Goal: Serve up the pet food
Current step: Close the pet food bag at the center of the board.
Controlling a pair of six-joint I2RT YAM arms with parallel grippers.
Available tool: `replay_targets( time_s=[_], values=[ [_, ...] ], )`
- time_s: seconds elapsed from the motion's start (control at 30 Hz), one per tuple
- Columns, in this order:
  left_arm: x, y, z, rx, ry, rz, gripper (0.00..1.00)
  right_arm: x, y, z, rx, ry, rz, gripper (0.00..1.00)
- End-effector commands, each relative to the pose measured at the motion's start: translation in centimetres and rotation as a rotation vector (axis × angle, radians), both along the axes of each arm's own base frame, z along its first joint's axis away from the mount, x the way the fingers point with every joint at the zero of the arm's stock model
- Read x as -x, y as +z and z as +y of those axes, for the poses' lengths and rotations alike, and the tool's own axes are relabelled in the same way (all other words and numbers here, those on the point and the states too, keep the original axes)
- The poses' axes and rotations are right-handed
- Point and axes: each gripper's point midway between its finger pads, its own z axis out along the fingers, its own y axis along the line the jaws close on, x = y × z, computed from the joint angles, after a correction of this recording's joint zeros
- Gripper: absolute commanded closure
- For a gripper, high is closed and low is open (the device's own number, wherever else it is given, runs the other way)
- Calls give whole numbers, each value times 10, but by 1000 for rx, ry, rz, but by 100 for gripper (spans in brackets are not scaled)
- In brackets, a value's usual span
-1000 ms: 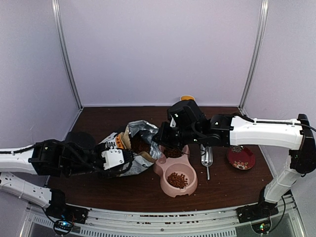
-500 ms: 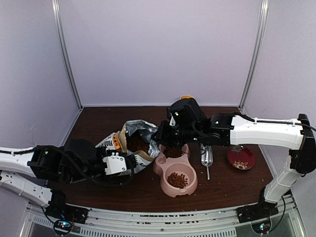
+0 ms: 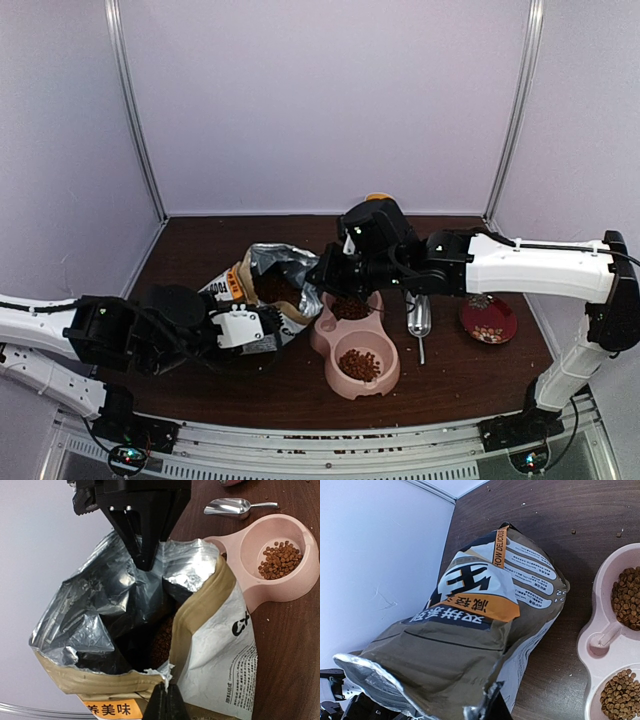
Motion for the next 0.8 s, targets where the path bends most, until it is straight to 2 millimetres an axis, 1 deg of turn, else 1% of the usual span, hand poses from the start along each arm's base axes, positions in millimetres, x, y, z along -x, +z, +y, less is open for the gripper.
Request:
replay_targets(
  time_s=[0.0, 0.1, 0.2, 0.33, 0.4, 0.47, 0.53, 0.6, 0.77],
  values=[
    [-2, 18, -1, 42, 10, -19, 100, 1, 99, 10, -268, 10, -135, 100],
    [0, 27, 0, 54, 3, 0, 100, 1, 99, 2, -250, -4, -143, 100],
    [1, 46, 10, 78, 36, 30, 100, -2, 95, -14, -195, -40, -152, 100],
    [5, 71, 29, 140, 58, 76, 100, -12, 91, -45, -147, -120, -162, 100],
    [7, 81, 41, 175, 73, 96, 100, -16, 94, -62, -148, -172, -172, 100],
    [7, 89, 54, 209, 98, 104, 100, -19, 97, -72, -147, -197, -178, 100],
    [7, 92, 64, 231, 118, 105, 100, -20, 101, -74, -145, -201, -183, 100],
    [7, 93, 71, 250, 127, 105, 100, -20, 104, -71, -143, -190, -186, 100],
    [5, 89, 78, 259, 152, 97, 100, -19, 102, -48, -151, -110, -181, 100]
  ],
)
